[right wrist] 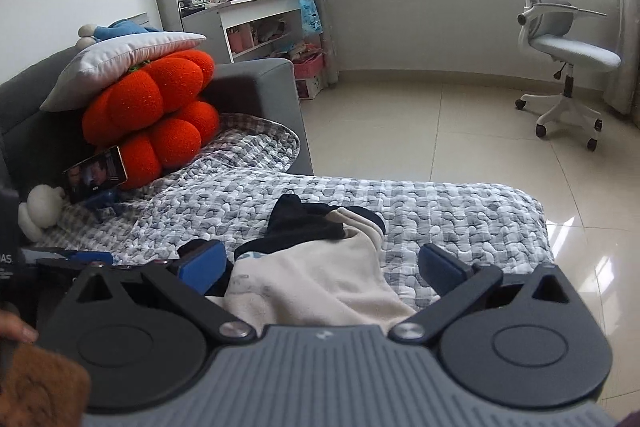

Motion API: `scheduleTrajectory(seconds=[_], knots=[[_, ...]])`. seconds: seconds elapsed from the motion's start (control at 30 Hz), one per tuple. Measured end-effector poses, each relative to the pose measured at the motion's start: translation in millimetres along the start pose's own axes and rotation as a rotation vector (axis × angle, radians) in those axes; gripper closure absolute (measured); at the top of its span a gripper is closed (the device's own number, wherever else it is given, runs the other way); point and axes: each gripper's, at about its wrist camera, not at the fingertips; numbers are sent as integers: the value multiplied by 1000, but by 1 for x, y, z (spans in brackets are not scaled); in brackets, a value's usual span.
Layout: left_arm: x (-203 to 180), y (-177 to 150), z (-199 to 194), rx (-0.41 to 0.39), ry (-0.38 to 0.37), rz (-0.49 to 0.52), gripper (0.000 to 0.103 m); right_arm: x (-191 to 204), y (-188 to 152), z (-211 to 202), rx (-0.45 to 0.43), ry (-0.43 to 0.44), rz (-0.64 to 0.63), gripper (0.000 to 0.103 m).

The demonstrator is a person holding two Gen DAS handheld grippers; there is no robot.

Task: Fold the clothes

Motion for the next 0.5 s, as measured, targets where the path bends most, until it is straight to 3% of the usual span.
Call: scheduleTrajectory(seconds=[0.3, 0.4, 0.5], knots=[[-3, 4, 7, -1, -34, 8, 1, 0, 6, 50, 45, -60, -92, 1], [-6, 4, 8, -15, -58, 25, 1, 1, 11, 60, 58, -47, -99, 6], [-10, 3, 11, -11, -80, 49, 1, 4, 10, 80, 133, -9, -98, 21]])
Point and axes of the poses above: each gripper's, at about its wrist camera, not at the fingertips, and z roughly the way its jaws point, x to its left, y to its top, and after that the axes turned 14 degrees about x, right-handed
